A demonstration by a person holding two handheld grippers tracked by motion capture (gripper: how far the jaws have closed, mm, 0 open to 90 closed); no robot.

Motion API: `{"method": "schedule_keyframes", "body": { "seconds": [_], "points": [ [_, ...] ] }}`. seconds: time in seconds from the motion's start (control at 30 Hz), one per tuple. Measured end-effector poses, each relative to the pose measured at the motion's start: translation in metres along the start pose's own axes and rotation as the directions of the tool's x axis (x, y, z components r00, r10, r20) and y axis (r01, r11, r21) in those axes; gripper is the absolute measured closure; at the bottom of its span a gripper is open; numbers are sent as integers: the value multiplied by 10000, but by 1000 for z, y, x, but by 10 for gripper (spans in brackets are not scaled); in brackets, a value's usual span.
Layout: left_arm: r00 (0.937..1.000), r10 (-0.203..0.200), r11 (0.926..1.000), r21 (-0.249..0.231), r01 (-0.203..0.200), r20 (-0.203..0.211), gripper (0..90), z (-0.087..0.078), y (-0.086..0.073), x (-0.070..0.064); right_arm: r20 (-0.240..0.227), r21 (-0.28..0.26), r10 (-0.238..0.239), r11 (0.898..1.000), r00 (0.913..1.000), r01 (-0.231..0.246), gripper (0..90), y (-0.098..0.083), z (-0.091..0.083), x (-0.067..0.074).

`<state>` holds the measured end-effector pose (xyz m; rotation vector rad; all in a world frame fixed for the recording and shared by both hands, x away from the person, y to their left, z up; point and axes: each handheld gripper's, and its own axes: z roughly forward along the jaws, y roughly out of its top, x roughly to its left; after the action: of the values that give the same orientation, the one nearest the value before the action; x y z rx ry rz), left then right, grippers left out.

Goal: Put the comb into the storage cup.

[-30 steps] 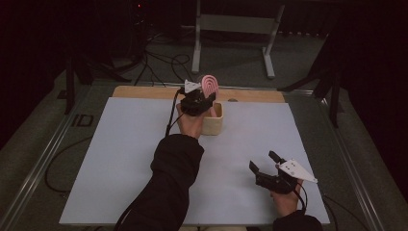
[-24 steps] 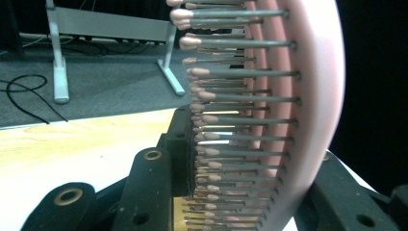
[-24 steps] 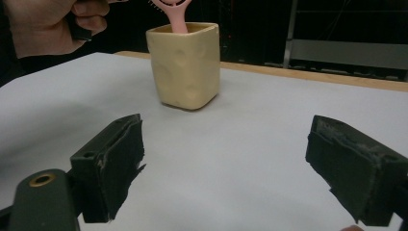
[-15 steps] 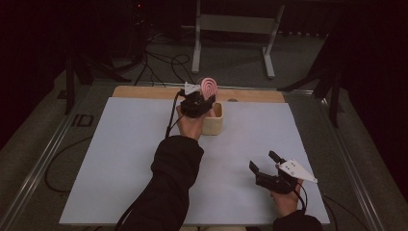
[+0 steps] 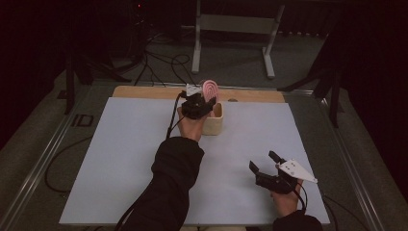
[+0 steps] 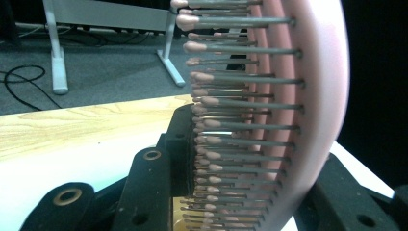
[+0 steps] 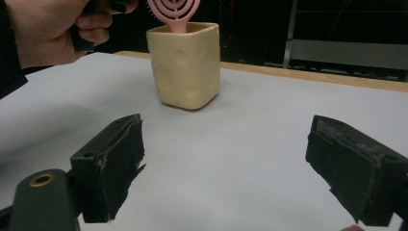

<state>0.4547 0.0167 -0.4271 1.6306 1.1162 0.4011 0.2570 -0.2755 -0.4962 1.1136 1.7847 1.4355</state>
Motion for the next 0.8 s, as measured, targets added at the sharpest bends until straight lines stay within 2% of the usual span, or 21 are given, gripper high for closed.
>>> {"method": "schedule_keyframes", "body": {
  "seconds": [0.6, 0.8],
  "points": [
    [9997, -158, 9997, 205, 155, 162, 634, 2, -2, 6, -16, 33, 18, 10000, 10000, -18, 129, 0, 0, 0],
    [9998, -205, 9995, 242, 203, 88, 635, 0, -1, 10, -4, 41, 17, 10000, 10000, -17, 129, 0, 0, 0]
  ]
}}
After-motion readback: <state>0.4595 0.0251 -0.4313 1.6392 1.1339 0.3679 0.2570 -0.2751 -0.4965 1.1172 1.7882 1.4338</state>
